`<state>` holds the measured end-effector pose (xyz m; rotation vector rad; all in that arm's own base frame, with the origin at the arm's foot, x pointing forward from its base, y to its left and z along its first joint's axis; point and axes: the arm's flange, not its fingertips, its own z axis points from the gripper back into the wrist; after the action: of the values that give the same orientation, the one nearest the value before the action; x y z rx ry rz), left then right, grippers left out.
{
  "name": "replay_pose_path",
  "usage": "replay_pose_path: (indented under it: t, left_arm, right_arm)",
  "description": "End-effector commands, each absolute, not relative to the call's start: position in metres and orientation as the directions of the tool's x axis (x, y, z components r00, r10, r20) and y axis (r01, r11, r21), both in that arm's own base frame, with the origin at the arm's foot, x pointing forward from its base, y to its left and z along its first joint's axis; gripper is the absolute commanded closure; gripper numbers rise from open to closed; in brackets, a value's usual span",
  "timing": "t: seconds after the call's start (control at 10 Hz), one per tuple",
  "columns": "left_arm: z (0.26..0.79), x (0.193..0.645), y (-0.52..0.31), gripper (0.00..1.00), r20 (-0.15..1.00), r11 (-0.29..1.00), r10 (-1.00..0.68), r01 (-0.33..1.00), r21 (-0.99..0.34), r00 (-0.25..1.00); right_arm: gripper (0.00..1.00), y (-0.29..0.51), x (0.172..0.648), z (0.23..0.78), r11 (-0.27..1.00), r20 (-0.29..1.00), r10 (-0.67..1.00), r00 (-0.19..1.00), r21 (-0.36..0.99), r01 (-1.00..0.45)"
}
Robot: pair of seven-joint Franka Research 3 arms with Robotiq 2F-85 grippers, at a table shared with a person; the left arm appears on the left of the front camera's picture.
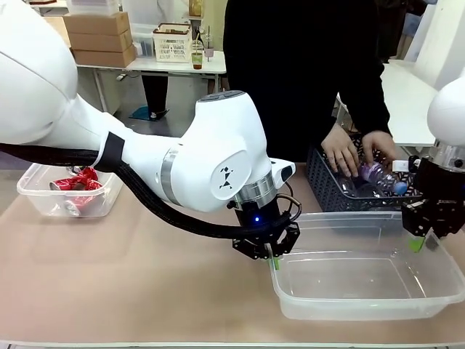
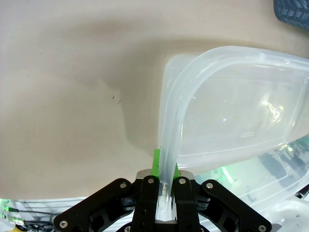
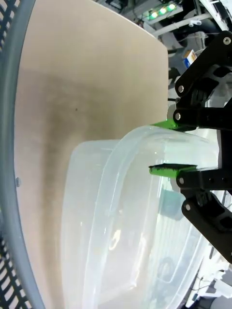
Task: Sort the waste into each basket.
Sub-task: Pick up the Organizing box on the right side of the table and lift it.
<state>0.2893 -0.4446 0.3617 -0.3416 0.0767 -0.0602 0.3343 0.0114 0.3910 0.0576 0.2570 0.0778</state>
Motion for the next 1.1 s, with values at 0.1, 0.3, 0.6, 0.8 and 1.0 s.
replay_pose_path:
  t: [0.1, 0.3, 0.6, 0.8, 1.0]
  left_arm:
    - [0.372, 0.287, -0.437, 1.0, -0.053, 0.929, -0.088, 0.063, -0.365, 0.995]
    - [0.388, 0.285, -0.43, 1.0, -0.043, 0.929, -0.11, 0.087, -0.359, 0.993]
    - [0.452, 0.279, -0.396, 1.0, 0.021, 0.943, -0.139, 0.139, -0.303, 0.99]
    - [0.482, 0.278, -0.37, 1.0, 0.027, 0.96, -0.145, 0.147, -0.237, 0.989]
    - [0.508, 0.277, -0.33, 1.0, 0.066, 0.971, -0.097, 0.109, -0.214, 0.993]
  right_arm:
    - [1.0, 0.012, 0.176, 0.294, 0.995, -0.209, 0.089, 0.974, 0.054, -0.079]
    - [1.0, 0.013, 0.179, 0.319, 0.996, -0.162, 0.07, 0.984, 0.061, -0.061]
    - [1.0, 0.04, 0.193, 0.391, 0.997, -0.07, 0.063, 0.996, 0.044, -0.06]
    - [1.0, 0.088, 0.214, 0.446, 0.993, -0.025, 0.087, 0.996, 0.083, -0.085]
    - [1.0, 0.141, 0.245, 0.479, 0.98, 0.006, 0.168, 0.986, 0.11, -0.168]
